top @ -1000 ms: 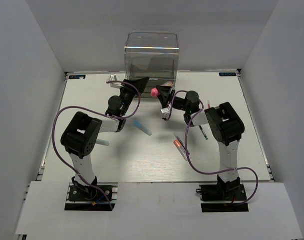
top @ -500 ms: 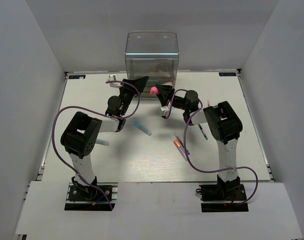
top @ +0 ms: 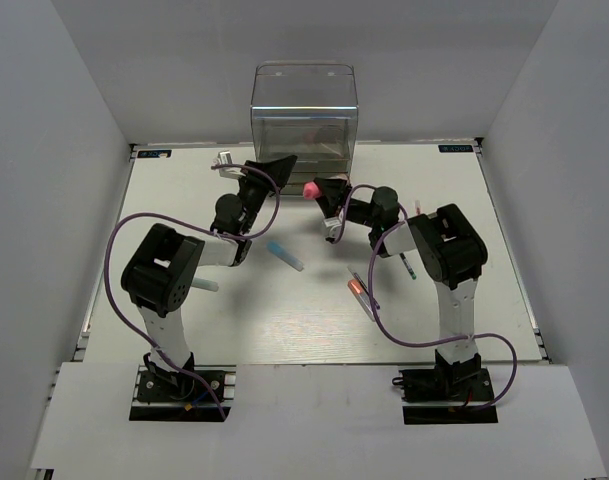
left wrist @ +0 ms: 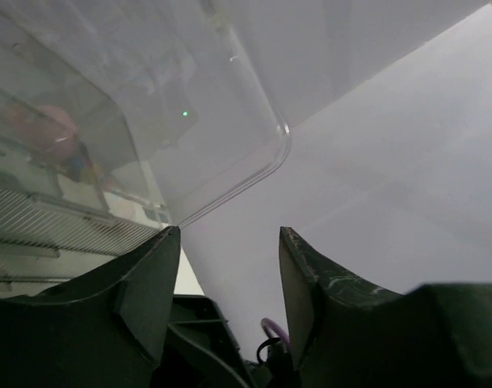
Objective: Sort the stationery into containers
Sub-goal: Close the storage box at the center of the board, then open the storage box at the center of the board, then place the stationery in the storage box.
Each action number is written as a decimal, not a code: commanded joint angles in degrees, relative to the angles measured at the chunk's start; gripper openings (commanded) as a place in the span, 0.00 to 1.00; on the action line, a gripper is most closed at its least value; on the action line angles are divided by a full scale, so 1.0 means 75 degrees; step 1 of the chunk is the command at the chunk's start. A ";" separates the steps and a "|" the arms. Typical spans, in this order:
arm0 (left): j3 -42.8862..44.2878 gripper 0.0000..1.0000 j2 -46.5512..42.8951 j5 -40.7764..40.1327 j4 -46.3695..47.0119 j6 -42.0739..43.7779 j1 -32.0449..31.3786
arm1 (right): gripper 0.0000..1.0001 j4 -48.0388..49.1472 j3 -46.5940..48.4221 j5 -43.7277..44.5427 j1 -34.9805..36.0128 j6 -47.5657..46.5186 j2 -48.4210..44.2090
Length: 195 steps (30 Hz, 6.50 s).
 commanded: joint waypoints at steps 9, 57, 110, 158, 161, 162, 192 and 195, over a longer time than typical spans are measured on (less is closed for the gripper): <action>-0.0005 0.68 0.0018 -0.0239 -0.0379 0.0028 0.0034 | 0.00 0.3392 -0.1302 0.0795 -0.0040 0.0680 -0.1376; 0.2188 0.19 0.2105 -0.1740 -0.1095 -0.0851 0.0104 | 0.00 0.3064 -0.3391 0.2343 -0.0017 0.2005 -0.3194; 0.1052 0.00 0.0405 -0.0709 0.0114 -0.1004 -0.0037 | 0.00 0.2666 0.2057 0.0081 0.0042 -0.0116 0.0708; 0.1132 0.00 0.0265 -0.0779 0.0184 -0.1004 -0.0037 | 0.00 0.0791 0.2997 0.2589 0.0030 0.0563 0.1084; 0.1133 0.00 0.0265 -0.0779 0.0184 -0.1074 -0.0037 | 0.00 0.0791 0.2751 0.2519 0.0030 0.0844 0.0897; 0.1133 0.00 0.0265 -0.0779 0.0184 -0.1074 -0.0037 | 0.00 0.0791 0.2715 0.2518 0.0041 0.0961 0.0885; 0.1063 0.00 0.0265 -0.0779 0.0184 -0.1074 -0.0037 | 0.00 0.0111 0.2926 0.1944 0.0100 0.2662 0.0662; 0.1063 0.00 0.0265 -0.0779 0.0184 -0.1074 -0.0037 | 0.00 0.0076 0.2855 0.1944 0.0089 0.2685 0.0650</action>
